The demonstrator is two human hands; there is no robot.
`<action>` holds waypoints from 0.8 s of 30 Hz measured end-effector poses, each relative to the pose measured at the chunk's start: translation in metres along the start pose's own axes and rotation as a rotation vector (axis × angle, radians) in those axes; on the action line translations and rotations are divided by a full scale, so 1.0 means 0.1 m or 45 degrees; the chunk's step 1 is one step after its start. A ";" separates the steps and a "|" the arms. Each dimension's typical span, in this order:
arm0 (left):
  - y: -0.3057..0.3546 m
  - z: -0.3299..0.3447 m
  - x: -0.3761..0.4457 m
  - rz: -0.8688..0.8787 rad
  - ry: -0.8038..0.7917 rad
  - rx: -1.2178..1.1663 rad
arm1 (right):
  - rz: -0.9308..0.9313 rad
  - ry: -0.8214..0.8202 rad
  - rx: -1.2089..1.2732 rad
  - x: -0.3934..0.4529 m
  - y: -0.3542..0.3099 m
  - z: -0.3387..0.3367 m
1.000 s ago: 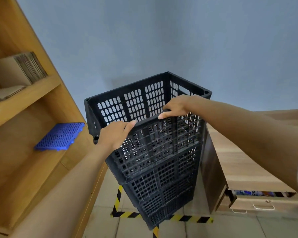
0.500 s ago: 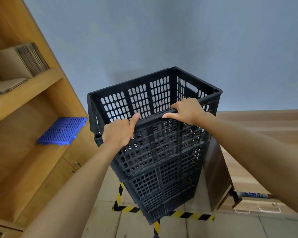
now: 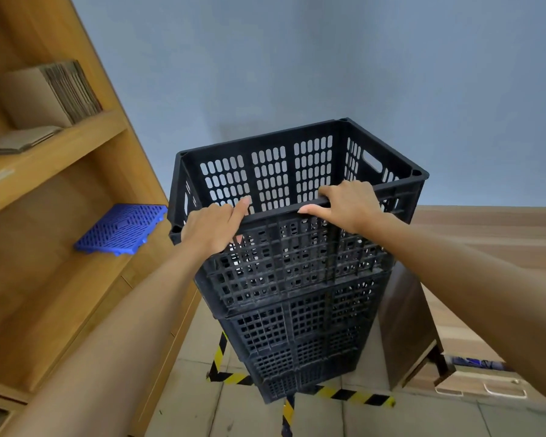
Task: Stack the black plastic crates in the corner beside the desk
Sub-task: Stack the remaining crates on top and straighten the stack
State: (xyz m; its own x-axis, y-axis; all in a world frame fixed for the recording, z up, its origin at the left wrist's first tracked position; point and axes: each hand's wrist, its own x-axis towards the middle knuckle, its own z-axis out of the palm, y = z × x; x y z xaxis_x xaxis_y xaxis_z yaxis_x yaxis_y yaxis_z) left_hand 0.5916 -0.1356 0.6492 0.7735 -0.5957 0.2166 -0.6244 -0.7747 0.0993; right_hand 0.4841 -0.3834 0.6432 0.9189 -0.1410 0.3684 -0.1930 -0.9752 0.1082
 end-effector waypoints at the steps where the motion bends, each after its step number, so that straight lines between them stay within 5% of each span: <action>1: -0.02 0.01 0.01 0.007 0.000 -0.006 | 0.002 0.002 -0.009 0.00 -0.02 0.00; 16: -0.79 0.01 0.34 0.087 -0.007 0.097 | 0.091 -0.023 -0.002 0.19 -0.66 -0.01; 24: -1.12 0.01 0.40 0.038 -0.106 0.030 | -0.279 -0.264 0.097 0.45 -0.76 -0.11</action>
State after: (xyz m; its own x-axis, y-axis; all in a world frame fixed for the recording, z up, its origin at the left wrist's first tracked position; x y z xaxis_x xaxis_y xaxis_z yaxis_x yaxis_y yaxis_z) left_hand 0.6922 -0.0731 0.6459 0.7617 -0.6332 0.1376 -0.6452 -0.7608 0.0706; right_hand 0.5360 -0.3139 0.6613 0.9879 0.0496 0.1469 0.0362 -0.9951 0.0921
